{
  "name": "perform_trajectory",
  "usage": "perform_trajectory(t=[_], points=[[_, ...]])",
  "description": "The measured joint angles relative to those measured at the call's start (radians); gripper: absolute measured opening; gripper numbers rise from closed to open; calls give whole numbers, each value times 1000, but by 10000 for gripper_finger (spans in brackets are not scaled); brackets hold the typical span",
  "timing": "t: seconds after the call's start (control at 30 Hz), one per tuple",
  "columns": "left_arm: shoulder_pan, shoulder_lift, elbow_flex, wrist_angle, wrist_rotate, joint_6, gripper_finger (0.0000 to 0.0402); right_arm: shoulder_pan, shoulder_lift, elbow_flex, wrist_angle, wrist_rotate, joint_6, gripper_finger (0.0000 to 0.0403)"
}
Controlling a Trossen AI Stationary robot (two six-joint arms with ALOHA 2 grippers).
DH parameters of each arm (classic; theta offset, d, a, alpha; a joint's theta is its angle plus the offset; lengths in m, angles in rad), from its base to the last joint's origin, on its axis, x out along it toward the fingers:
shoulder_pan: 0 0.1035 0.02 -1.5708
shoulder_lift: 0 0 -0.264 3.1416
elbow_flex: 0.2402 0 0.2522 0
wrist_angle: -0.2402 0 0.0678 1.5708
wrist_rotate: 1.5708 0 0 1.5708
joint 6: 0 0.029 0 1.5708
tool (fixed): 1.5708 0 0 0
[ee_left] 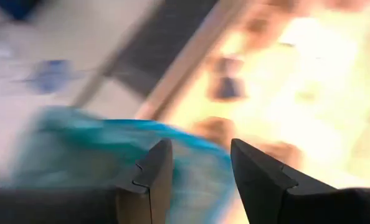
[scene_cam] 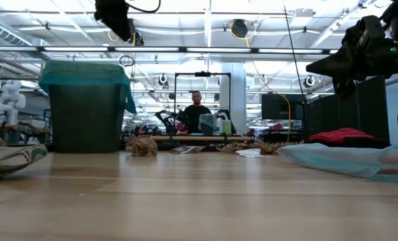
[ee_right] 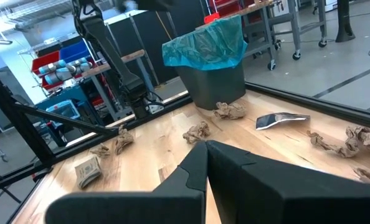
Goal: Place trash/remove bag and relplace
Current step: Put the brown napkin into the trash bin
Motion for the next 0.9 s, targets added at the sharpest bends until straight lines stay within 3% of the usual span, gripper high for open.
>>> perform_trajectory(t=[0.07,0.2,0.53,0.9], points=[[-62,0,3,-26,81,-48,160,0,0,0,0,0,0,0],[-199,2,-23,-76,148,-160,160,0,0,0,-2,-6,0,0],[-518,62,-143,-150,156,-567,160,0,0,0,-38,-7,0,0],[-765,179,-360,-221,160,-1046,160,46,0,0,-56,-7,0,0]])
